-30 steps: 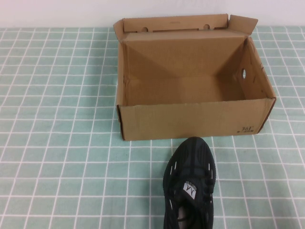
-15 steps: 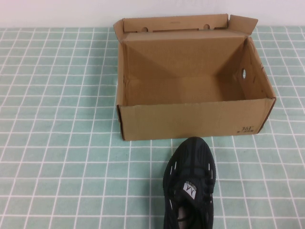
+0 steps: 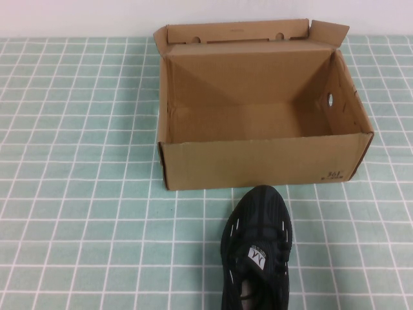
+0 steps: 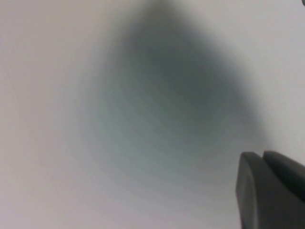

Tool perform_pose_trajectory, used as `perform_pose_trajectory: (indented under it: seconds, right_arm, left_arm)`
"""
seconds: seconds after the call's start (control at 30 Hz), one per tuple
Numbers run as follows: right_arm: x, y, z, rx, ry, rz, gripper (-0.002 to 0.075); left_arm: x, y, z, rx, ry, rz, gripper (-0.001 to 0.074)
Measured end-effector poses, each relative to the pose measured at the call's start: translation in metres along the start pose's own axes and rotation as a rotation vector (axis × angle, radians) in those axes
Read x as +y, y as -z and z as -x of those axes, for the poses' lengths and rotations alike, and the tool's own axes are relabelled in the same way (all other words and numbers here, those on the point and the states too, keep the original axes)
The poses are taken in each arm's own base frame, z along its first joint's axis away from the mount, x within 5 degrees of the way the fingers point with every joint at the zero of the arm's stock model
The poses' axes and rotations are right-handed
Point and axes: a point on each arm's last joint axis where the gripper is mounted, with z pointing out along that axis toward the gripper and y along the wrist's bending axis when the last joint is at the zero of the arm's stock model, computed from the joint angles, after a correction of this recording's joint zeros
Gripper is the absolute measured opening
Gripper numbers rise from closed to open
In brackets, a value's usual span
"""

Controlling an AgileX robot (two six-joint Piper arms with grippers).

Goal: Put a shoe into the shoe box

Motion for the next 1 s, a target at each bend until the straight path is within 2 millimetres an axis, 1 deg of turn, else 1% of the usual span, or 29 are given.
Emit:
perform_pose_trajectory:
  seconds: [0.1, 0.17, 0.23, 0.3, 0.33, 0.4, 0.5, 0.53, 0.6, 0.63, 0.7, 0.77, 0.8, 0.87, 0.93, 1.0]
  right_arm:
    - [0.013, -0.004, 0.025, -0.098, -0.012, 0.038, -0.0007]
    - [0.023, -0.006, 0.04, -0.146, 0.001, 0.074, -0.0007]
    - [0.034, -0.008, 0.056, -0.193, 0.022, 0.112, -0.0007]
    - [0.046, -0.009, 0.071, -0.217, 0.034, 0.148, -0.0007]
    - [0.05, -0.011, 0.075, -0.205, 0.035, 0.163, -0.0007]
    - [0.061, -0.015, 0.085, -0.165, 0.042, 0.188, -0.0007]
    - [0.075, -0.027, 0.09, -0.037, 0.058, 0.201, -0.0007]
    - [0.078, -0.032, 0.09, 0.006, 0.062, 0.201, -0.0007]
    - [0.084, -0.045, 0.086, 0.117, 0.073, 0.194, -0.0007]
    - [0.086, -0.05, 0.084, 0.169, 0.078, 0.19, -0.0007]
    - [0.088, -0.066, 0.072, 0.3, 0.082, 0.17, -0.0007]
    - [0.088, -0.079, 0.058, 0.429, 0.084, 0.147, -0.0007]
    - [0.088, -0.085, 0.049, 0.502, 0.076, 0.133, -0.0007]
    - [0.085, -0.096, 0.032, 0.62, 0.069, 0.118, -0.0007]
    - [0.082, -0.102, 0.016, 0.741, 0.061, 0.117, -0.0007]
    - [0.08, -0.105, -0.003, 0.881, 0.064, 0.127, -0.0007]
  left_arm:
    - [-0.006, 0.003, 0.023, -0.25, 0.052, -0.076, -0.0004]
    - [-0.009, 0.006, 0.037, -0.383, 0.081, -0.115, -0.0004]
    - [-0.011, 0.007, 0.055, -0.471, 0.119, -0.128, -0.0004]
    - [-0.014, 0.006, 0.078, -0.532, 0.147, -0.134, -0.0004]
    - [-0.016, 0.005, 0.087, -0.538, 0.155, -0.132, -0.0004]
    - [-0.02, 0.003, 0.11, -0.552, 0.165, -0.135, -0.0004]
    - [-0.028, 0.005, 0.145, -0.577, 0.167, -0.142, -0.0004]
    - [-0.029, 0.007, 0.154, -0.586, 0.167, -0.145, -0.0004]
    - [-0.034, 0.011, 0.176, -0.616, 0.172, -0.155, -0.0004]
    - [-0.036, 0.013, 0.184, -0.618, 0.172, -0.156, -0.0004]
    - [-0.04, 0.016, 0.201, -0.598, 0.173, -0.151, -0.0004]
    - [-0.042, 0.013, 0.212, -0.524, 0.177, -0.13, -0.0004]
    - [-0.042, 0.009, 0.214, -0.458, 0.179, -0.111, -0.0004]
    - [-0.042, 0.0, 0.21, -0.307, 0.183, -0.066, -0.0004]
    - [-0.039, -0.01, 0.199, -0.129, 0.186, -0.013, -0.0004]
    - [-0.036, -0.015, 0.186, 0.021, 0.18, 0.033, -0.0004]
